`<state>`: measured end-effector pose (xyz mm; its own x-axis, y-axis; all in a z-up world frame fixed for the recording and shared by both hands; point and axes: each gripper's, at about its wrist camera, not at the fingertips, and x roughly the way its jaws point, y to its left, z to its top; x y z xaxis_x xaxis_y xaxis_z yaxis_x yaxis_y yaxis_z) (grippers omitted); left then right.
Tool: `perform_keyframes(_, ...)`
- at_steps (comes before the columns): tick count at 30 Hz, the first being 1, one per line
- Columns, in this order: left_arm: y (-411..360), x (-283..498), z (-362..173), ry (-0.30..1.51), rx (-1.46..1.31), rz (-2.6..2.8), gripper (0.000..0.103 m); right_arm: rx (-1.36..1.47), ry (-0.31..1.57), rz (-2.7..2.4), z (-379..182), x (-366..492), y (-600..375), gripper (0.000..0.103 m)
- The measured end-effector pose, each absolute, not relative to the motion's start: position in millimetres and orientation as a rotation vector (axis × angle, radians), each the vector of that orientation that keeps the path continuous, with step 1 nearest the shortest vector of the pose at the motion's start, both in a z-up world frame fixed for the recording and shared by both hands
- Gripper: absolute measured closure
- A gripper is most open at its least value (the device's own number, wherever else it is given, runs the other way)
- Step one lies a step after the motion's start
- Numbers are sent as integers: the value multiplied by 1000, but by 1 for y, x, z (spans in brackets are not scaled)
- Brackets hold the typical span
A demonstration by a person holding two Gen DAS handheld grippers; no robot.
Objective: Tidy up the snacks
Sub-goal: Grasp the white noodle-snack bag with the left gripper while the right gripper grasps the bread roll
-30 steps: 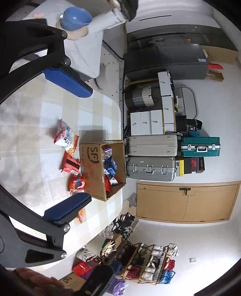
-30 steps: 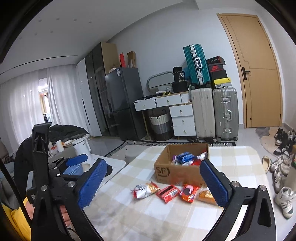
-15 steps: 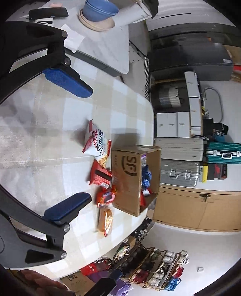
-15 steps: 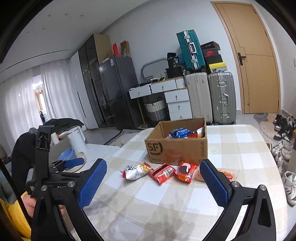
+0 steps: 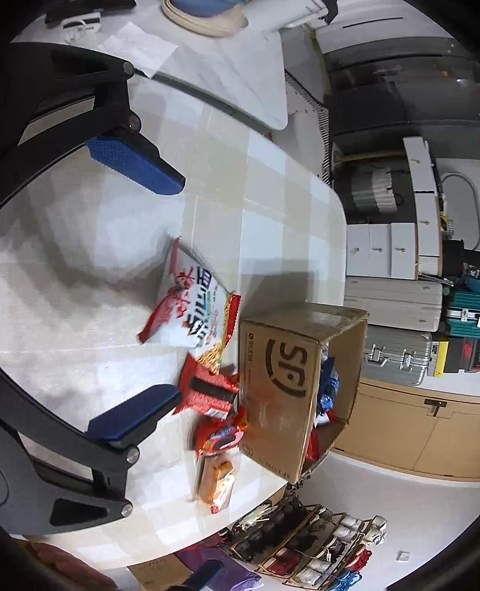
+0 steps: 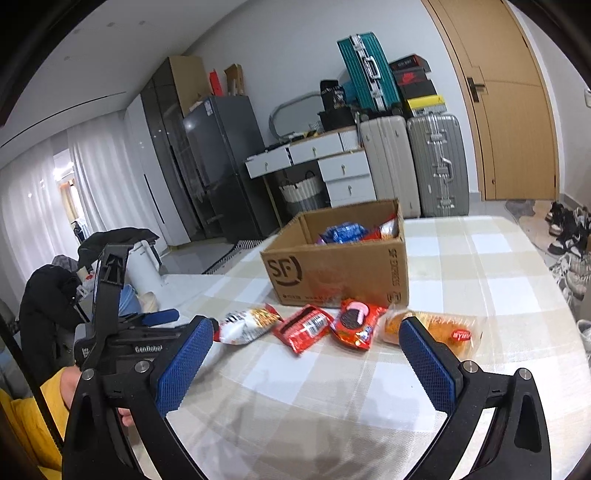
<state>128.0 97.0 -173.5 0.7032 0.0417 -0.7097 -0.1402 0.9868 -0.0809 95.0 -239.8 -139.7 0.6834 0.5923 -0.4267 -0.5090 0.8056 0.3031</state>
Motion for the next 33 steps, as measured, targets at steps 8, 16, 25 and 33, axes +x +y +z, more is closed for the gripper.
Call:
perform_keyframes(8, 114, 180, -200, 822, -144, 59, 1, 195, 609, 613, -171, 130, -240, 1)
perform_keyframes(16, 120, 206, -230, 865, -217, -37, 29, 209, 652, 610, -192, 150, -241, 1)
perform_keyframes(25, 122, 208, -234, 836, -229, -45, 55, 237, 706, 546, -206, 164, -251, 1)
perform_keyframes(33, 116, 181, -230, 842, -229, -38, 56, 135, 740, 372, -207, 194, -262, 1)
